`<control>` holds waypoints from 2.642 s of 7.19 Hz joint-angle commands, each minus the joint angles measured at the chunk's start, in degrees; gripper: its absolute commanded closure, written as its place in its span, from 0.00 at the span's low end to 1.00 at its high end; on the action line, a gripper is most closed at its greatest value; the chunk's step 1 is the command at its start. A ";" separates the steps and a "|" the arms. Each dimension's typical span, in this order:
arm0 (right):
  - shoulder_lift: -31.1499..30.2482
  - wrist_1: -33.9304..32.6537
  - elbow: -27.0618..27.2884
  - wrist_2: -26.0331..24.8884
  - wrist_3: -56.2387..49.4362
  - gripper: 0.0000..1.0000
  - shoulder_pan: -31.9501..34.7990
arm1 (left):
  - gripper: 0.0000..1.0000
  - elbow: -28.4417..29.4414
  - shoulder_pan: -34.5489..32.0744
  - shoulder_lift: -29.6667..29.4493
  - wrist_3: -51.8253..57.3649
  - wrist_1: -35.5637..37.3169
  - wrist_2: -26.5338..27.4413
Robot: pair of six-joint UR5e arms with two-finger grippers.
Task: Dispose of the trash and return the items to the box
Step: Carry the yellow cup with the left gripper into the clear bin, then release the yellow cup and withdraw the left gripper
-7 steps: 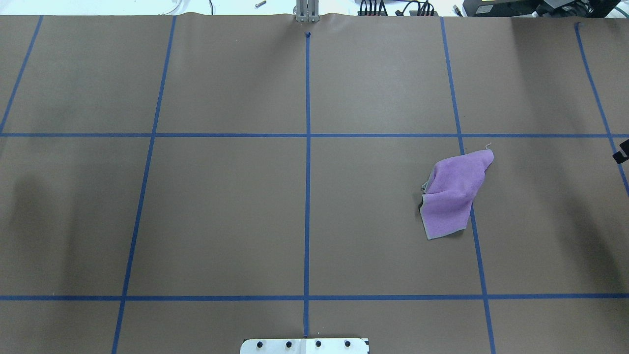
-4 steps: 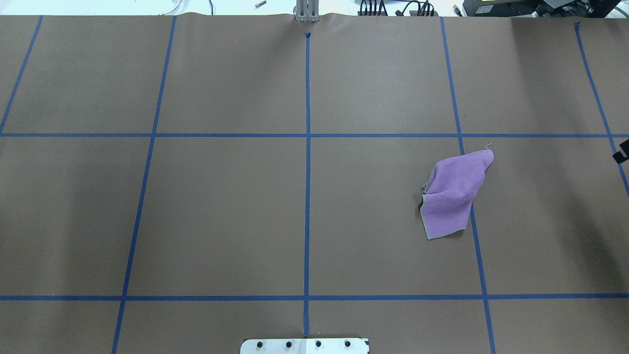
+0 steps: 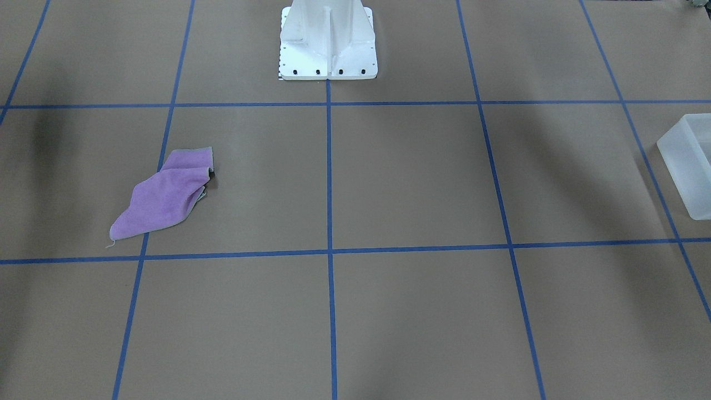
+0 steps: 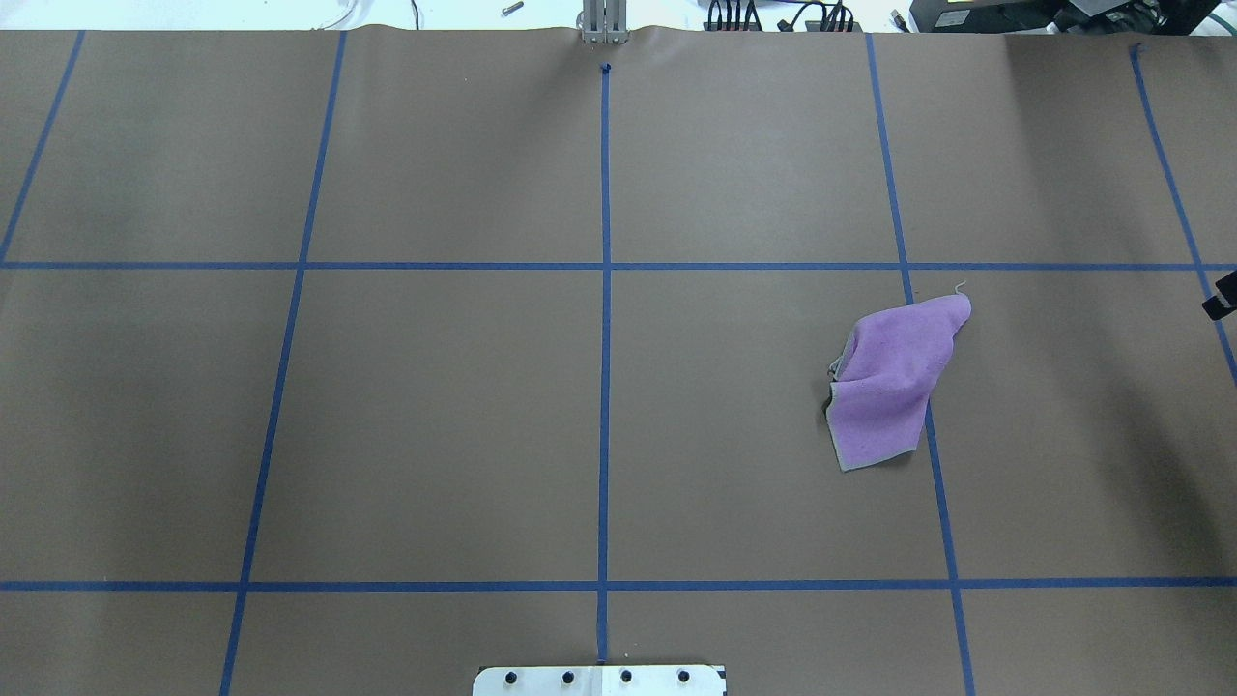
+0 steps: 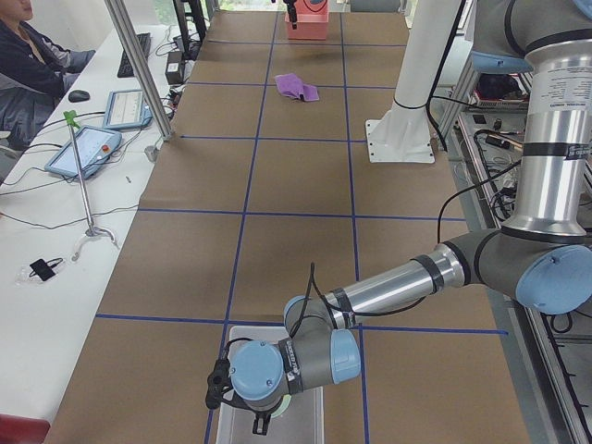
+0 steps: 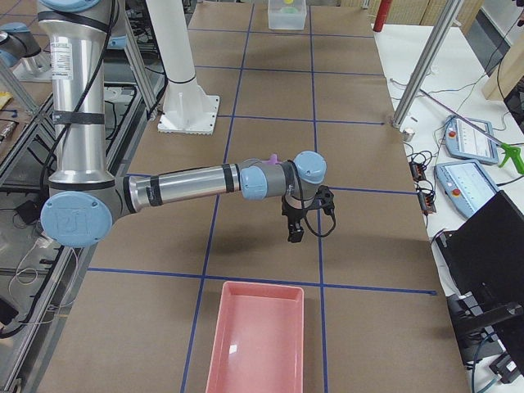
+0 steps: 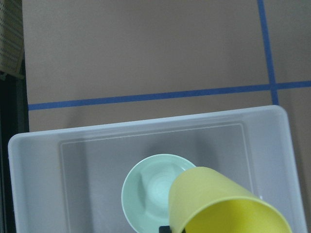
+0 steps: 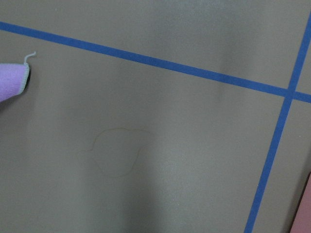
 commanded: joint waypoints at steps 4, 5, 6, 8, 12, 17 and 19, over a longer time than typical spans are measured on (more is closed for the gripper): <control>0.32 -0.01 -0.31 0.00 0.09 0.00 -0.28 | 1.00 7.20 -0.33 -1.15 8.80 -1.00 0.08; 0.32 0.07 -0.49 0.00 0.09 0.00 -0.28 | 1.00 9.13 -0.50 -2.19 10.47 -1.00 0.08; 0.41 -0.01 -0.57 0.09 0.09 0.00 -0.28 | 1.00 10.02 -0.50 -2.29 11.44 -1.26 0.17; 0.41 -0.01 -0.58 0.09 0.09 0.00 -0.28 | 1.00 12.90 -1.73 -2.55 12.42 -3.18 0.26; 0.50 -0.01 -0.49 0.09 0.18 0.00 -0.28 | 1.00 21.98 -1.73 -7.30 12.33 -7.51 0.17; 0.85 0.07 -0.23 0.09 1.14 0.00 -0.28 | 0.31 20.59 -3.48 -9.66 12.24 -2.27 -3.41; 0.94 0.07 0.21 0.17 1.06 0.00 -0.20 | 0.31 4.85 -4.63 -10.56 10.15 14.99 -3.88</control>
